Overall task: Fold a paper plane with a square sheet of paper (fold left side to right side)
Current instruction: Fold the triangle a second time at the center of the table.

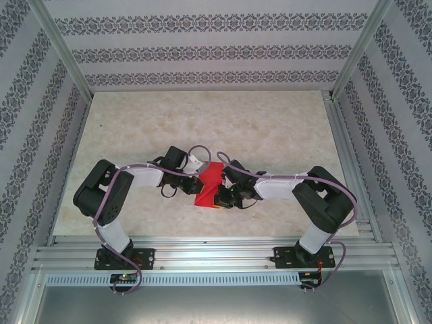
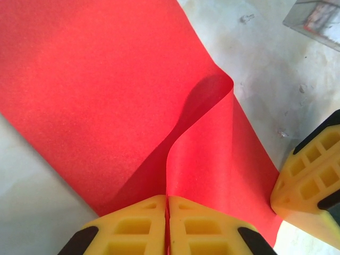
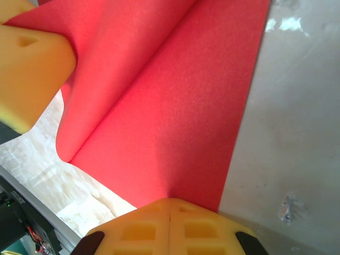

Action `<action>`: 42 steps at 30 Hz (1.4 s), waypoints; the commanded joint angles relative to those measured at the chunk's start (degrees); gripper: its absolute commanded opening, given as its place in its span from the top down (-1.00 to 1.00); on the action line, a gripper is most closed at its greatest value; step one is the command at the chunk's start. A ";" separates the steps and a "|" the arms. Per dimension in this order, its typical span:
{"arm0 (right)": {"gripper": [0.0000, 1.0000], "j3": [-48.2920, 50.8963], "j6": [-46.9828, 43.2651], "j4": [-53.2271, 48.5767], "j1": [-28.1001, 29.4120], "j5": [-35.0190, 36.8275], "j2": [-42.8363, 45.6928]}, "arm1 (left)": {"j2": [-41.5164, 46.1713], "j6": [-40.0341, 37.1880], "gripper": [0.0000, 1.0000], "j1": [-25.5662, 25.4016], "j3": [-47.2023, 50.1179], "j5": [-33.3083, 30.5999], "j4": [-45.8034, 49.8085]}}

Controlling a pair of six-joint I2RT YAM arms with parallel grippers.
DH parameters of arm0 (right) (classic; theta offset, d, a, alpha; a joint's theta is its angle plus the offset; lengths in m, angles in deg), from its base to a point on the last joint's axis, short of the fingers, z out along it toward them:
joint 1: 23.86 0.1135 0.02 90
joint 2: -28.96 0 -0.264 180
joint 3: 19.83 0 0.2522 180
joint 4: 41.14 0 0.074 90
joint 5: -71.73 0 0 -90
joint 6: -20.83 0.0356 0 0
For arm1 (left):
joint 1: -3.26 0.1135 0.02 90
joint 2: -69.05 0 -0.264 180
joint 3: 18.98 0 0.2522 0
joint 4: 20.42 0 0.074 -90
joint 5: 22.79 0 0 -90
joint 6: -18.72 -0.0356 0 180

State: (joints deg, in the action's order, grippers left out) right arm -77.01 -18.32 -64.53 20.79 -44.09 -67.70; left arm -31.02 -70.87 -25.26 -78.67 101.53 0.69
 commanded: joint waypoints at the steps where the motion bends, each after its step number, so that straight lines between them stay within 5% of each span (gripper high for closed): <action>1: 0.98 0.18 -0.93 -3.98 0.76 2.69 -1.18 | -0.82 -1.29 0.83 0.19 -1.10 -0.55 0.44; 16: 0.90 -0.66 0.29 0.43 -2.85 2.72 9.60 | 0.58 0.12 0.85 -1.34 0.40 -5.43 1.63; 42: 0.98 -7.26 5.66 9.64 -2.85 1.92 -6.70 | -0.74 -0.49 0.85 -3.05 -0.90 -7.33 3.28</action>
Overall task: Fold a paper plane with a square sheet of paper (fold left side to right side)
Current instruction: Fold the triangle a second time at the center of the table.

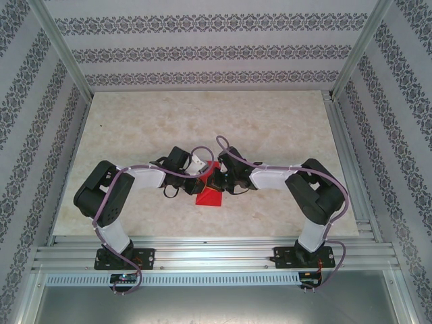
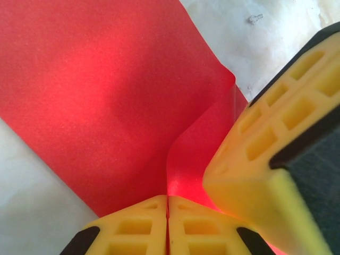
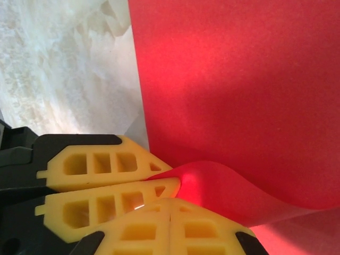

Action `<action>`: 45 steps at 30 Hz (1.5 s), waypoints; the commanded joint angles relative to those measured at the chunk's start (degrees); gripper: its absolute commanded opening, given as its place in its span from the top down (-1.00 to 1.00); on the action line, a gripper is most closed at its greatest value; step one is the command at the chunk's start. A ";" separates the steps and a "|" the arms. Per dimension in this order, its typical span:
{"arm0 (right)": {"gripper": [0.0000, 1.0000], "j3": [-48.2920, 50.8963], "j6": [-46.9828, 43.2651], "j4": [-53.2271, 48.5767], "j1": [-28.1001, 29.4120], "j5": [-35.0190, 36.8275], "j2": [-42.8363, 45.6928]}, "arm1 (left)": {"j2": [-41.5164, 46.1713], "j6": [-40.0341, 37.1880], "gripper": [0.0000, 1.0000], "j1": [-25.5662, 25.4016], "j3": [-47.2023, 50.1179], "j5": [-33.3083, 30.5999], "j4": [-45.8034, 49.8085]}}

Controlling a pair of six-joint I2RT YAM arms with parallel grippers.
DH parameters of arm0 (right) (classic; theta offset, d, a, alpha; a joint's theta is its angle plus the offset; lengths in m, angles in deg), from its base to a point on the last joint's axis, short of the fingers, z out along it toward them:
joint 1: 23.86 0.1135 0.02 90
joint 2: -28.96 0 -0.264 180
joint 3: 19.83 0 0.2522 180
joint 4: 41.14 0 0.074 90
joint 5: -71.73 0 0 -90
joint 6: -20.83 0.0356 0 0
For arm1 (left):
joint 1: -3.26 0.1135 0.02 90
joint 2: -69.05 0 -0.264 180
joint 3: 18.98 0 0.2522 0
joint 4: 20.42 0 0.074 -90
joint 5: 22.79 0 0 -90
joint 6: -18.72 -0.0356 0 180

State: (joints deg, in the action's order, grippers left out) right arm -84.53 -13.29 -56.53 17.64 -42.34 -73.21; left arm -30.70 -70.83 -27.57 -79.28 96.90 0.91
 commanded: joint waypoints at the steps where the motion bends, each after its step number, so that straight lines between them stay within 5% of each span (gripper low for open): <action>1: 0.98 0.39 0.56 1.63 0.28 0.26 -1.44 | -1.07 -0.60 0.85 -0.73 -0.30 -2.74 3.19; 23: 0.98 4.32 -2.61 -3.17 0.36 3.81 -2.59 | 0.03 -0.38 0.81 -1.26 -0.04 -1.84 2.94; 28: 0.98 5.24 -2.79 -2.85 0.48 3.62 -3.24 | 7.71 1.73 0.52 -1.08 0.42 -0.29 3.17; 34: 0.97 4.39 -3.39 -2.63 0.91 2.90 -3.90 | 19.60 4.47 0.40 0.06 1.48 0.38 4.76; 45: 0.97 3.31 -4.11 -3.21 1.04 2.62 -4.18 | 13.49 12.55 0.67 -0.48 7.94 7.07 -5.06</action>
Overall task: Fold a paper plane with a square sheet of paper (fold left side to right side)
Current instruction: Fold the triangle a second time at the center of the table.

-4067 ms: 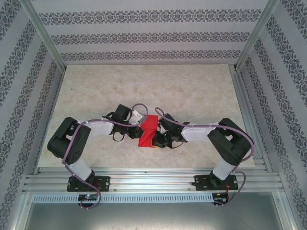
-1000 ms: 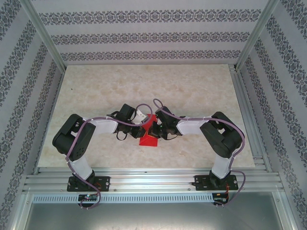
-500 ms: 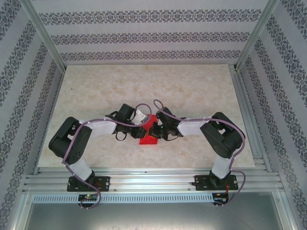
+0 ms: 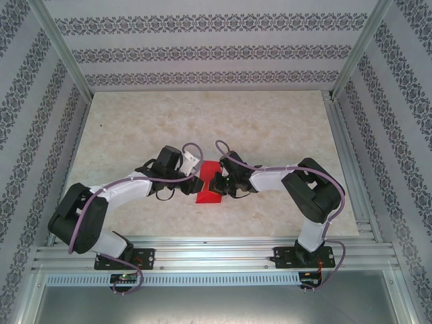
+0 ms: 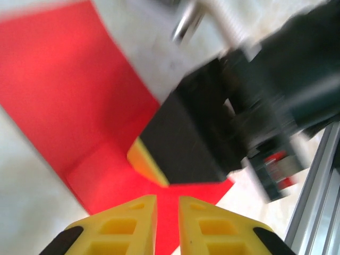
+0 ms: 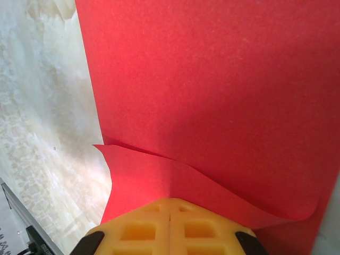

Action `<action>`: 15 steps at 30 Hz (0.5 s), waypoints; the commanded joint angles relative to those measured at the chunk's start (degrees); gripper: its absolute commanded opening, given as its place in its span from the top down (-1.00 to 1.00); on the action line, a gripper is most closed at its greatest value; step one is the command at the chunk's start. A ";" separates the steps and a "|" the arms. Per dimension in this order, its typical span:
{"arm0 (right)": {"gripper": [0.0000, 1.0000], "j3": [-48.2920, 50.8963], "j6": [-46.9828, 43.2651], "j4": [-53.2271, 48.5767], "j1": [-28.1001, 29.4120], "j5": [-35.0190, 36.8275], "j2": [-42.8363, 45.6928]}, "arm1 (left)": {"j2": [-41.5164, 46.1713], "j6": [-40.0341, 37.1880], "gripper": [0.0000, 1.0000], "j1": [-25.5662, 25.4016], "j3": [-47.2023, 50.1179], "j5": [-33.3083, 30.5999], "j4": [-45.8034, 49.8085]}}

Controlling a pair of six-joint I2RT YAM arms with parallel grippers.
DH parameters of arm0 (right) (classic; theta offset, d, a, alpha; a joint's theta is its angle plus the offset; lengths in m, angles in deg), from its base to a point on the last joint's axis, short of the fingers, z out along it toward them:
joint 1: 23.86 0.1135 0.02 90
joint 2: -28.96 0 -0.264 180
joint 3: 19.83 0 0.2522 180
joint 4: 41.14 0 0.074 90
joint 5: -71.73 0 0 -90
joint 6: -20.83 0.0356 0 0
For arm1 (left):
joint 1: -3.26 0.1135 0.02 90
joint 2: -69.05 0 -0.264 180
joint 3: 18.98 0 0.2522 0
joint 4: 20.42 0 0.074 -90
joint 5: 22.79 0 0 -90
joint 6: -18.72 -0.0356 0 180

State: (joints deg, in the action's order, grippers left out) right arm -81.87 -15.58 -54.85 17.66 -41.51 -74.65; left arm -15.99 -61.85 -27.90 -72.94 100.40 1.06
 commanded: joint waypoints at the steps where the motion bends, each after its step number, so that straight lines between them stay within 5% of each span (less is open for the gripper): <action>1: 0.97 0.66 -1.79 -4.89 1.01 1.71 -2.82 | -1.70 3.75 0.67 -0.23 1.69 3.79 -5.80; 15: 0.97 0.20 -2.16 -5.89 0.97 1.61 -2.91 | -9.27 2.19 0.73 -1.78 1.51 4.86 -6.32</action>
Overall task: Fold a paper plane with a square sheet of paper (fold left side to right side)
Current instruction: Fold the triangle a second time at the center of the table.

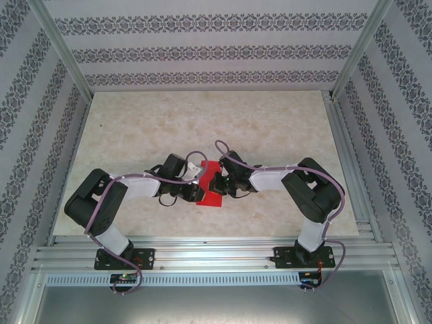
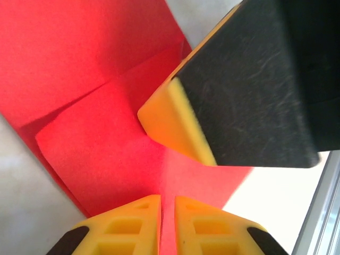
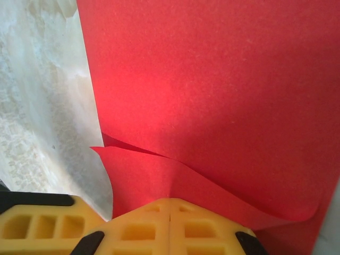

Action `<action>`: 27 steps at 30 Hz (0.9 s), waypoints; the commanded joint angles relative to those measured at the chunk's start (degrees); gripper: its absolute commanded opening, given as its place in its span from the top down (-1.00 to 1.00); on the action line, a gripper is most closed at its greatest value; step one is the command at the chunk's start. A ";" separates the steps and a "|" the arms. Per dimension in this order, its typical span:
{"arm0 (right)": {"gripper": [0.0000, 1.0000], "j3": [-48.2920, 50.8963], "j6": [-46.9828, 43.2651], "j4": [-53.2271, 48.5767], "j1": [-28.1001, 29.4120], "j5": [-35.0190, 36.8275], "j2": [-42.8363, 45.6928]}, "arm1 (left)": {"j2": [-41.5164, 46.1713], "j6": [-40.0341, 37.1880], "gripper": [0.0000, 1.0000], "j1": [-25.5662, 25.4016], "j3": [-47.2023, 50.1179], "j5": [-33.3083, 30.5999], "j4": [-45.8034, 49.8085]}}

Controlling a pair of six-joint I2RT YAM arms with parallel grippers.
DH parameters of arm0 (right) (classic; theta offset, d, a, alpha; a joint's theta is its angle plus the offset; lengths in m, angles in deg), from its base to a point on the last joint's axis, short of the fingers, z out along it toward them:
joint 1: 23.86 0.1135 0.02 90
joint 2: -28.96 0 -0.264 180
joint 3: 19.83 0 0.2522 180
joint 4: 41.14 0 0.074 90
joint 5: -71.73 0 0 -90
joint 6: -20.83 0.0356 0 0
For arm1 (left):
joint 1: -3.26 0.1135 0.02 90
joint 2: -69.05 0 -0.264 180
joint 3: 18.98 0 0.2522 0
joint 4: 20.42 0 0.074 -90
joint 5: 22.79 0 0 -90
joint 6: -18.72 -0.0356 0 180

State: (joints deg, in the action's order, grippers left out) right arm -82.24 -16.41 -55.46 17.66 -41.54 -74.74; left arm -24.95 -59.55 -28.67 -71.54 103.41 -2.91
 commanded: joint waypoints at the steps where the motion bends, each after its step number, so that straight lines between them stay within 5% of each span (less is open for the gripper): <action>1: 0.97 0.49 -1.42 -5.43 0.99 1.70 -2.85 | -0.40 -0.14 0.73 -1.28 0.31 1.72 -2.32; 19: 0.97 -0.40 -2.57 -8.21 0.50 2.96 -2.91 | 2.60 6.61 0.82 -6.32 9.41 -5.94 -1.84; 27: 0.97 -0.39 -2.65 -8.02 0.32 2.88 -3.52 | 13.47 15.80 0.92 -7.47 18.29 -11.65 -4.10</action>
State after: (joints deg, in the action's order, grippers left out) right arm -83.44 -17.92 -58.52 18.51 -43.63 -75.15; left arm -14.04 -49.13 -35.14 -56.86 94.80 -13.36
